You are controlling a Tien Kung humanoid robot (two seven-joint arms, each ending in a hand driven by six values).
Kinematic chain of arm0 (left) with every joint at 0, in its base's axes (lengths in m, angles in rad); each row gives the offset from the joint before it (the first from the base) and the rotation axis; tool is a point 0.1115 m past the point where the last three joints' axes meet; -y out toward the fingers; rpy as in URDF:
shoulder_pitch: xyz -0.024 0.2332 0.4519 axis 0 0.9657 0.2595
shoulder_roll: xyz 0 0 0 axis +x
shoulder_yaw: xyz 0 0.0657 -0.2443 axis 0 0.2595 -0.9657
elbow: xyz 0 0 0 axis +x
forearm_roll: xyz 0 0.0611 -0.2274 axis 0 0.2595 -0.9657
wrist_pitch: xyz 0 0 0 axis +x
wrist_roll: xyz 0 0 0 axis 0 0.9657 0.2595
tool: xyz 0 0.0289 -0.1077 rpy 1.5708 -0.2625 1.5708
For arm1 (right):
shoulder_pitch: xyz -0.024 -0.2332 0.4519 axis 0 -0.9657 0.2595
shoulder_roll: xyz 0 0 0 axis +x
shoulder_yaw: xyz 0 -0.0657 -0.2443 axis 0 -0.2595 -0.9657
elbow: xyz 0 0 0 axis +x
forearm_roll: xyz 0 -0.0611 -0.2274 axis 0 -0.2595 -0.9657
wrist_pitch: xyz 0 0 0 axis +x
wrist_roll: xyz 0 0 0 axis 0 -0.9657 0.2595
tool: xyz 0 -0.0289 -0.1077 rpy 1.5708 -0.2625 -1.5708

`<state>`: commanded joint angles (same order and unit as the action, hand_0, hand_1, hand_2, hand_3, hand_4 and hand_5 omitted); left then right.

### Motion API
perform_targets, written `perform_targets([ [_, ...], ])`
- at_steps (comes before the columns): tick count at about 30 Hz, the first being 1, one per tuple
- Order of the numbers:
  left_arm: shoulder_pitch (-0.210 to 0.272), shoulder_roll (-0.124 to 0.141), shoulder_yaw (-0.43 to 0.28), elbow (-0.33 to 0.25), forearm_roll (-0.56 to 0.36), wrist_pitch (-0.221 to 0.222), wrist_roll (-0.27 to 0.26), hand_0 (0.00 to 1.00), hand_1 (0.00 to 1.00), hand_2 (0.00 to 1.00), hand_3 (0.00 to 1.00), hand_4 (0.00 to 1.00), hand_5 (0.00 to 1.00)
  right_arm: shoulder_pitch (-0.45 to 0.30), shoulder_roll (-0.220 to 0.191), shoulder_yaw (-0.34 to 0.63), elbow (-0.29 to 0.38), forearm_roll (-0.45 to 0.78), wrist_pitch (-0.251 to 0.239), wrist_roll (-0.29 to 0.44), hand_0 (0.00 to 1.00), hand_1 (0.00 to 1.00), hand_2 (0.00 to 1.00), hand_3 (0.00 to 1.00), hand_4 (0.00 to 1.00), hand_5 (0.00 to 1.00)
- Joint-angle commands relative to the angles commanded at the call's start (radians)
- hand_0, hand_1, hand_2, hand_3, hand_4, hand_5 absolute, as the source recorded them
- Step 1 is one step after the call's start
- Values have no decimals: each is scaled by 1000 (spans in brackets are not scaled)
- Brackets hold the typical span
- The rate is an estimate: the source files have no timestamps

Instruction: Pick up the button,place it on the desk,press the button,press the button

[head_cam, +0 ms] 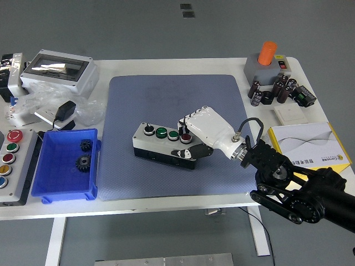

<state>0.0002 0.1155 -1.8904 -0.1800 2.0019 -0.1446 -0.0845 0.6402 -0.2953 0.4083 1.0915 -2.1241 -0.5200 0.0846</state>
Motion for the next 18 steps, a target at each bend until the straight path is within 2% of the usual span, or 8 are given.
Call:
perform_targets([
  [10,-4,0,0,0,1,-1,-1,733,739,653,688,920,274,16,4,-4,-62,-43,-6,19,108,331,366,367,735,268],
  [11,-4,0,-1,0,2,-1,-1,733,739,653,688,921,273,18,3,-7,-66,-48,-7,20,160,364,403,415,749,273],
  [16,-5,-1,-1,0,2,-1,-1,733,739,653,688,921,273,27,-2,-30,-80,-86,-14,13,160,364,403,415,749,273],
  [17,-5,-1,-1,0,2,-1,-1,733,739,653,687,921,272,29,-3,-35,-81,-91,-15,13,208,435,516,603,822,322],
  [18,-5,-1,-1,0,2,-1,-1,733,739,653,687,921,272,31,-5,-39,-81,-95,-16,12,208,435,516,603,822,322],
])
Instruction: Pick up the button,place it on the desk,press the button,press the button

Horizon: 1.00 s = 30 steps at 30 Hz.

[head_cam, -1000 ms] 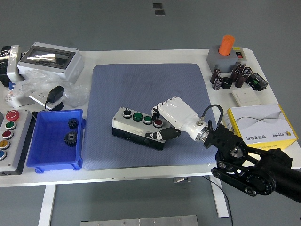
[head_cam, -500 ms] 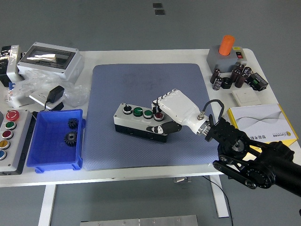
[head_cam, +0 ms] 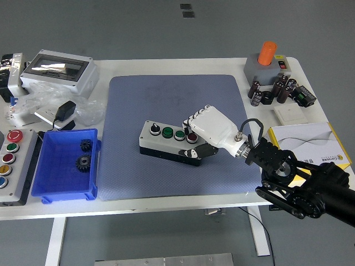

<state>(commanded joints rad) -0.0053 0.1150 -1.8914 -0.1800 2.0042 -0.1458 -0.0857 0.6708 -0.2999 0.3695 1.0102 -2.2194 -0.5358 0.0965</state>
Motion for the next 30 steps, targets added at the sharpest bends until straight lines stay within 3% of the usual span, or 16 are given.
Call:
perform_targets([
  [4,0,0,1,0,-1,0,1,733,739,653,687,921,272,5,-5,-10,0,-16,6,-4,208,435,516,603,822,322],
  [5,0,0,1,0,-1,0,1,732,739,653,686,920,270,5,-6,-11,1,-20,9,-5,283,583,776,930,910,308],
  [16,-1,-1,1,0,-1,-2,1,732,739,653,686,920,271,16,-14,-2,15,-30,29,-10,292,609,811,988,929,293],
  [17,-1,-1,1,0,-1,-2,1,732,739,653,685,921,270,17,-15,-1,16,-28,30,-10,311,659,998,998,958,314],
  [30,0,-2,6,0,-8,-2,3,732,739,653,684,921,269,25,-45,8,71,13,48,20,310,657,998,998,989,361],
])
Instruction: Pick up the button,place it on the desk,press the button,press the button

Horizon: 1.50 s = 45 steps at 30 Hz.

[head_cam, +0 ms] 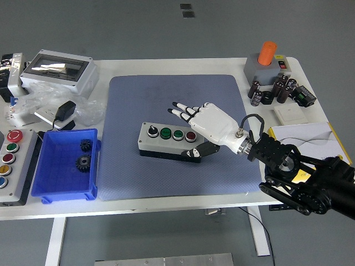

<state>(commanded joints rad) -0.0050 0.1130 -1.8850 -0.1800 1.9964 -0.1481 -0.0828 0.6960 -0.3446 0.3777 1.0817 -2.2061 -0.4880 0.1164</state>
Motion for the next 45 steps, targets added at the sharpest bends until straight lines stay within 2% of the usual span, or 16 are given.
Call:
perform_targets([
  [4,2,0,0,0,0,0,1,732,739,653,684,921,269,-1,-15,11,17,14,5,8,310,657,998,998,989,361],
  [5,2,-1,0,0,0,0,1,732,739,653,685,922,268,-2,-19,15,22,18,7,9,303,638,998,998,998,410],
  [9,4,-1,0,0,-1,0,1,732,739,653,685,922,268,-9,-44,34,63,48,25,-1,303,638,998,998,998,410],
  [12,6,-1,-1,0,-2,0,1,731,739,653,685,921,267,-22,-76,64,123,106,54,-18,298,635,979,998,998,403],
  [17,9,-2,-1,0,-4,1,3,731,739,653,685,922,269,-67,-123,139,234,158,76,-44,303,633,976,998,998,416],
  [19,10,-2,-3,0,-2,1,3,731,739,653,685,922,269,-87,-141,165,277,168,104,-49,303,633,976,998,998,416],
  [22,11,-2,-6,0,-1,1,2,731,739,653,685,922,269,-117,-171,192,352,217,190,-66,303,633,976,998,998,416],
  [23,11,-2,-6,0,-1,1,2,731,739,653,685,921,270,-121,-178,194,372,227,218,-75,284,533,747,905,887,437],
  [26,11,-1,-8,0,0,1,2,731,739,653,685,921,270,-125,-188,189,430,245,308,-100,284,533,747,905,887,437],
  [28,11,-1,-9,0,1,1,1,731,739,653,685,921,270,-121,-186,180,441,234,357,-114,284,533,747,905,887,437],
  [29,10,-1,-9,0,1,0,1,731,740,653,684,921,275,-119,-184,177,442,226,378,-119,163,284,334,756,446,174],
  [32,10,-1,-10,0,2,0,1,731,740,653,684,921,275,-110,-175,168,437,203,434,-134,163,284,334,756,446,174],
  [34,10,0,-10,0,2,0,1,731,740,653,684,921,275,-103,-169,163,428,185,448,-143,163,284,334,756,446,174],
  [35,10,0,-10,0,2,0,1,730,740,653,685,921,286,-99,-165,160,420,175,453,-148,51,173,174,693,250,10],
  [45,9,-1,-12,0,1,-2,1,730,740,653,683,921,283,-91,-139,165,352,136,460,-164,44,166,164,689,262,2],
])
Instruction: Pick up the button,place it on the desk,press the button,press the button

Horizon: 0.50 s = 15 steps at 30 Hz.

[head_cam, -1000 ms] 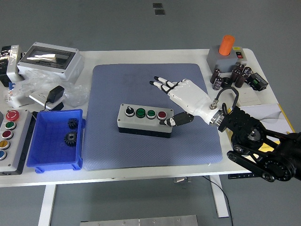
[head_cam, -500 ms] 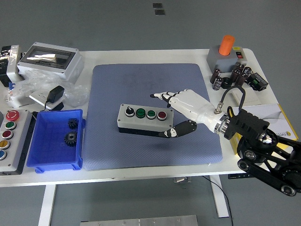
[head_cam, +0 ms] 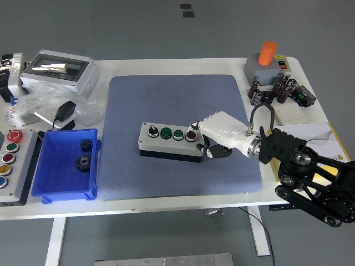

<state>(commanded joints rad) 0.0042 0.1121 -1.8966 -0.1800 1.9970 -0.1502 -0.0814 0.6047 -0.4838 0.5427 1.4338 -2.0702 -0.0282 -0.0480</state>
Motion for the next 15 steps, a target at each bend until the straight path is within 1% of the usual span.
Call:
perform_targets([
  [7,-1,0,0,0,1,-1,-1,730,740,653,683,920,285,2,9,4,-18,1,-8,-2,41,165,162,691,273,2],
  [15,-1,-1,1,0,-1,-2,-2,730,740,651,685,919,309,-3,8,9,-30,5,-12,0,40,160,160,689,289,2],
])
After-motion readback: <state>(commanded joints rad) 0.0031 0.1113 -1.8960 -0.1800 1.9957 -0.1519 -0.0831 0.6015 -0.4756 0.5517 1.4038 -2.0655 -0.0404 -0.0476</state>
